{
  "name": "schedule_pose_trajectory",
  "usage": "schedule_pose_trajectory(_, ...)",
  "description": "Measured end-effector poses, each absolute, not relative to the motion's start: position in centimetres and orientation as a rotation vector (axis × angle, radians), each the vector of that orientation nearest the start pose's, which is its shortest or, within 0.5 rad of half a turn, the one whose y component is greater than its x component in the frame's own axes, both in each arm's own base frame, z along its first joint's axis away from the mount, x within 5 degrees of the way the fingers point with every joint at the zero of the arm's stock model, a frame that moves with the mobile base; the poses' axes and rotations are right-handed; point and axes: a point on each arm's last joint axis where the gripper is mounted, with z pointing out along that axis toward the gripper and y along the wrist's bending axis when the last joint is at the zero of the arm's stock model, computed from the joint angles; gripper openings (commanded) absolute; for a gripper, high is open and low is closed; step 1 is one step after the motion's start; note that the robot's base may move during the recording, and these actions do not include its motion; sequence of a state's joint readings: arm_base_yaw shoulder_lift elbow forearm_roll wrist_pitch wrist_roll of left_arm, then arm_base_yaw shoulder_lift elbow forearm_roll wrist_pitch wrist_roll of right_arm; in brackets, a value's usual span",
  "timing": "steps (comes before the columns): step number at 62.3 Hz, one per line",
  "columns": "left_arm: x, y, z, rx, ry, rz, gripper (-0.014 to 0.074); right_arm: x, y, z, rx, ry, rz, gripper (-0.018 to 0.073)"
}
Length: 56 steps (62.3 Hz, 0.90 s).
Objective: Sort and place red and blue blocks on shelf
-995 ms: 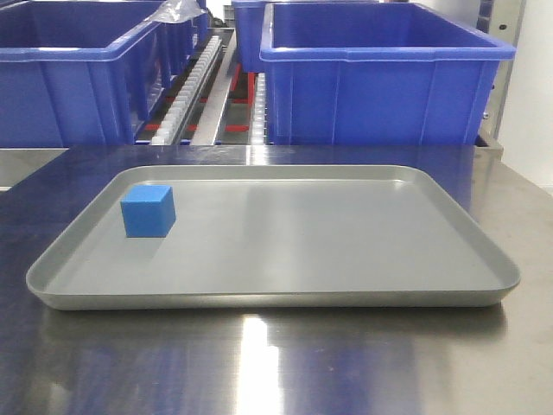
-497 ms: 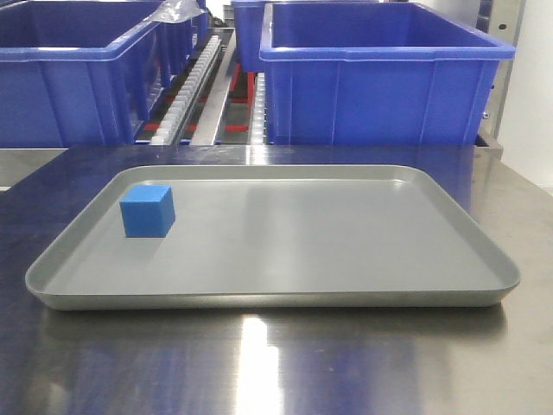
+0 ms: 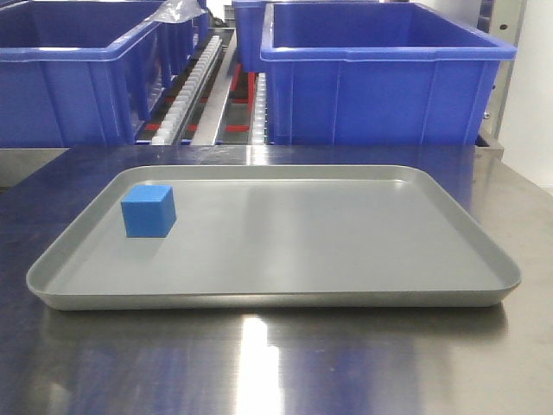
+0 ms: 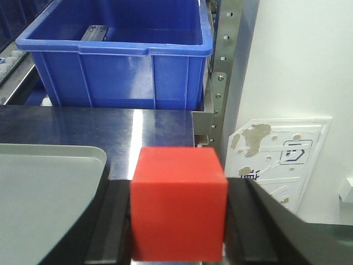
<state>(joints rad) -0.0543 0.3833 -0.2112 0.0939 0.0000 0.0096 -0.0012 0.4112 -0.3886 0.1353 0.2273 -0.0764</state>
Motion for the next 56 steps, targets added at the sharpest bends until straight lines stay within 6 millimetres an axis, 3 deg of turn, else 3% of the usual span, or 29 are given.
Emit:
schedule_pose_trajectory(14,13.9,-0.8,29.2,-0.061,1.731,-0.134,0.0125,9.5,0.3,29.5,0.027,1.732,0.066,0.0278)
schedule_pose_trajectory(25,17.5,-1.7,30.4,-0.055,1.846,-0.189,0.0125,9.5,0.3,29.5,0.027,1.732,0.066,0.0278)
schedule_pose_trajectory(38,20.8,-5.1,30.6,0.084,2.016,-0.281,0.0125,9.5,0.3,29.5,0.027,1.732,0.066,0.0278)
schedule_pose_trajectory(56,23.6,-10.0,29.8,0.214,2.243,-0.427,0.0125,9.5,0.3,29.5,0.027,1.732,0.066,0.0278)
